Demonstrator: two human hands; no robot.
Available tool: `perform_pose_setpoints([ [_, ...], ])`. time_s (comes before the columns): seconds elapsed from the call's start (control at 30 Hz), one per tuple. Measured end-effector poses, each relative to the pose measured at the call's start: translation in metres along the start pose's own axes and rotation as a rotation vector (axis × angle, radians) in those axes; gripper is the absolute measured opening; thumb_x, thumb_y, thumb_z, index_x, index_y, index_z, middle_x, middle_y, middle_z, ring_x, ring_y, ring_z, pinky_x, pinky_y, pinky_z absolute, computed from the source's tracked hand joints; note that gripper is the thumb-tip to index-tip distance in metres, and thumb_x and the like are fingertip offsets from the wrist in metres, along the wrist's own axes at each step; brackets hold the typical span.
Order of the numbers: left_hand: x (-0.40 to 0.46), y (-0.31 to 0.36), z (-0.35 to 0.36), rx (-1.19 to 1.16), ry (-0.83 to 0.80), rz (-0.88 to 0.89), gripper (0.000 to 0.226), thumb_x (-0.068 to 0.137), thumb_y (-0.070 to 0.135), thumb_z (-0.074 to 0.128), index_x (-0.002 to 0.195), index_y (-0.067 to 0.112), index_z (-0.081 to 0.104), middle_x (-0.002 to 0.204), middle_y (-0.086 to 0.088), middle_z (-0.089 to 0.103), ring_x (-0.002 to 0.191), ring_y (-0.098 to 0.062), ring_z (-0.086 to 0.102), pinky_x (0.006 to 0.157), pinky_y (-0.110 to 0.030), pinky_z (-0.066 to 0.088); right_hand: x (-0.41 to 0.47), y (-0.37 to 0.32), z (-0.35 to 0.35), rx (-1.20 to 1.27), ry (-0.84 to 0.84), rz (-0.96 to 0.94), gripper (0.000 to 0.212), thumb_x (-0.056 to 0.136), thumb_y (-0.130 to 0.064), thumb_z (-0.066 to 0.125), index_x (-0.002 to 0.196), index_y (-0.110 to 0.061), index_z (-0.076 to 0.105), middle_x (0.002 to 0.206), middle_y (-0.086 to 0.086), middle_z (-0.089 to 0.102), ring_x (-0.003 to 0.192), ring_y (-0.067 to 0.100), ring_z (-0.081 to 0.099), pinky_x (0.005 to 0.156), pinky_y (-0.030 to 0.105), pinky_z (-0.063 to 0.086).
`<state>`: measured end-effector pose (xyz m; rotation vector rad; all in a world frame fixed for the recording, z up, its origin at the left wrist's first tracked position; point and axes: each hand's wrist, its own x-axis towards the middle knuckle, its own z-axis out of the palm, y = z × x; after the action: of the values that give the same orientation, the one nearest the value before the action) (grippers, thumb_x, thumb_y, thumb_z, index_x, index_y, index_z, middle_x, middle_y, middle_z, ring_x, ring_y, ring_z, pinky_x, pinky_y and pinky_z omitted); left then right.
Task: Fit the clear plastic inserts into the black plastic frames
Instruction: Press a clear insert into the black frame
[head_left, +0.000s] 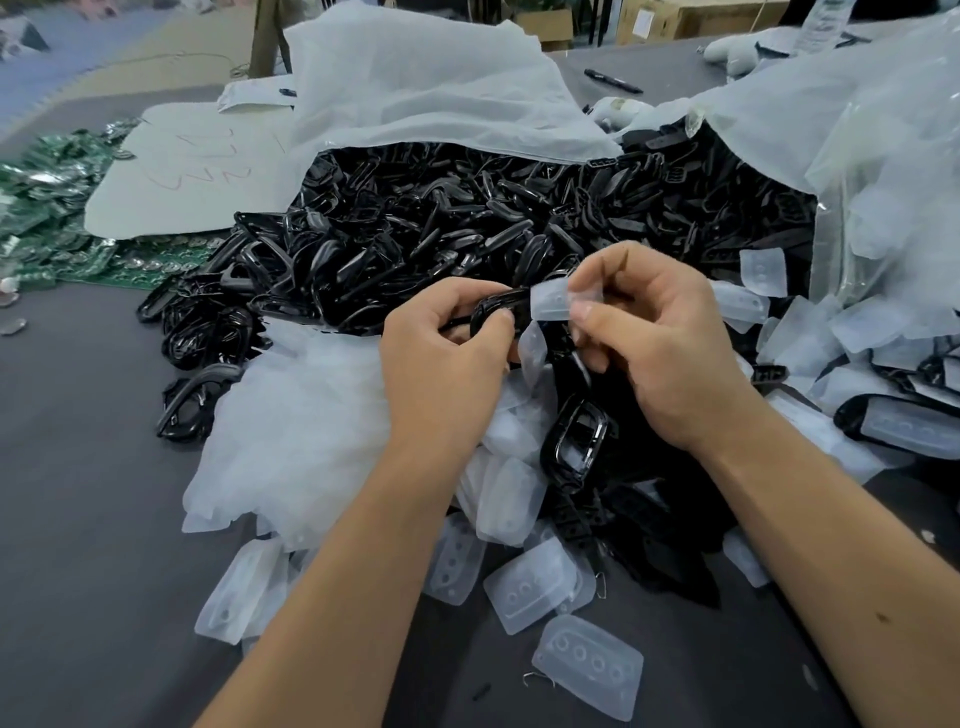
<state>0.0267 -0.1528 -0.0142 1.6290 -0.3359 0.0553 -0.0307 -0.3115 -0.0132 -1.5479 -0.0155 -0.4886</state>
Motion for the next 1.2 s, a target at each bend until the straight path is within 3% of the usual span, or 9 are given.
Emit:
perform_pose_setpoints([
  [0.07, -0.0005, 0.0003, -0.0002, -0.011, -0.011, -0.005, 0.023, 0.089, 0.002, 0.071, 0.091, 0.024, 0.079, 0.071, 0.003, 0.074, 0.061, -0.012, 0.064, 0.062, -0.034, 0.055, -0.0009, 0.0012, 0.0005, -0.011, 0.009, -0.017, 0.019, 0.092, 0.008, 0.064, 0.101, -0.008, 0.065, 0.077, 0.005, 0.061, 0.06, 0.012, 0.056, 0.05, 0.024, 0.046],
  [0.2, -0.0011, 0.0009, 0.0002, -0.041, -0.03, -0.021, 0.025, 0.09, -0.001, 0.07, 0.101, 0.018, 0.08, 0.083, 0.001, 0.079, 0.064, -0.009, 0.068, 0.064, -0.026, 0.054, 0.0, 0.0029, 0.0013, -0.008, 0.055, 0.002, 0.023, 0.092, 0.009, 0.068, 0.109, -0.005, 0.062, 0.079, 0.004, 0.067, 0.062, 0.016, 0.062, 0.049, 0.025, 0.048],
  [0.3, -0.001, 0.0008, 0.0001, -0.04, -0.04, -0.014, 0.026, 0.09, -0.003, 0.069, 0.105, 0.016, 0.08, 0.092, 0.003, 0.08, 0.076, -0.011, 0.075, 0.068, -0.025, 0.056, 0.0, 0.0041, 0.0009, -0.017, 0.061, -0.008, 0.019, 0.091, 0.006, 0.071, 0.104, -0.007, 0.066, 0.079, 0.002, 0.072, 0.063, 0.016, 0.065, 0.05, 0.025, 0.05],
  [0.47, -0.0016, 0.0002, 0.0, -0.072, -0.052, -0.009, 0.027, 0.09, -0.006, 0.066, 0.103, 0.014, 0.079, 0.086, 0.0, 0.079, 0.062, -0.009, 0.069, 0.062, -0.022, 0.053, 0.0004, 0.0023, 0.0009, -0.034, 0.058, -0.042, 0.012, 0.092, -0.001, 0.072, 0.094, -0.013, 0.074, 0.076, 0.002, 0.07, 0.061, 0.015, 0.062, 0.048, 0.024, 0.049],
  [0.63, -0.0015, 0.0006, 0.0006, -0.093, -0.067, -0.01, 0.029, 0.091, -0.006, 0.065, 0.101, 0.017, 0.08, 0.085, 0.001, 0.079, 0.063, -0.009, 0.069, 0.062, -0.021, 0.054, -0.0001, 0.0011, 0.0024, -0.033, 0.056, -0.055, 0.012, 0.096, -0.005, 0.07, 0.097, -0.015, 0.075, 0.07, 0.01, 0.055, 0.05, 0.016, 0.048, 0.043, 0.024, 0.04],
  [0.77, -0.0012, 0.0001, 0.0019, -0.086, -0.062, -0.009, 0.029, 0.092, -0.005, 0.065, 0.102, 0.019, 0.081, 0.086, 0.001, 0.08, 0.066, -0.011, 0.071, 0.066, -0.024, 0.056, -0.0001, 0.0006, 0.0023, -0.025, 0.066, -0.032, 0.009, 0.096, -0.006, 0.072, 0.098, -0.014, 0.076, 0.073, -0.002, 0.065, 0.054, 0.011, 0.053, 0.044, 0.023, 0.043],
  [0.93, -0.0012, 0.0014, 0.0044, -0.074, -0.047, -0.033, 0.032, 0.095, -0.005, 0.061, 0.106, 0.018, 0.081, 0.089, 0.003, 0.081, 0.076, -0.013, 0.076, 0.069, -0.02, 0.057, 0.0003, 0.0026, 0.0024, -0.026, 0.129, -0.017, 0.002, 0.094, -0.006, 0.075, 0.095, -0.008, 0.074, 0.069, 0.003, 0.068, 0.051, 0.012, 0.055, 0.042, 0.022, 0.044],
  [1.03, -0.0014, 0.0018, 0.0047, -0.048, -0.047, -0.04, 0.035, 0.095, -0.006, 0.059, 0.109, 0.017, 0.08, 0.089, 0.004, 0.08, 0.079, -0.012, 0.076, 0.07, -0.018, 0.057, 0.0004, 0.0052, 0.0035, -0.038, 0.183, -0.009, 0.009, 0.09, -0.008, 0.08, 0.088, -0.008, 0.071, 0.07, 0.009, 0.07, 0.047, 0.013, 0.056, 0.039, 0.022, 0.043],
  [1.2, -0.0005, 0.0027, 0.0055, -0.081, -0.009, -0.045, 0.037, 0.094, -0.009, 0.057, 0.109, 0.015, 0.08, 0.082, 0.001, 0.08, 0.067, -0.009, 0.072, 0.066, -0.019, 0.056, 0.0009, 0.0059, 0.0044, -0.048, 0.167, -0.004, 0.008, 0.093, -0.009, 0.077, 0.088, -0.007, 0.071, 0.072, 0.008, 0.071, 0.05, 0.015, 0.058, 0.039, 0.023, 0.043],
])
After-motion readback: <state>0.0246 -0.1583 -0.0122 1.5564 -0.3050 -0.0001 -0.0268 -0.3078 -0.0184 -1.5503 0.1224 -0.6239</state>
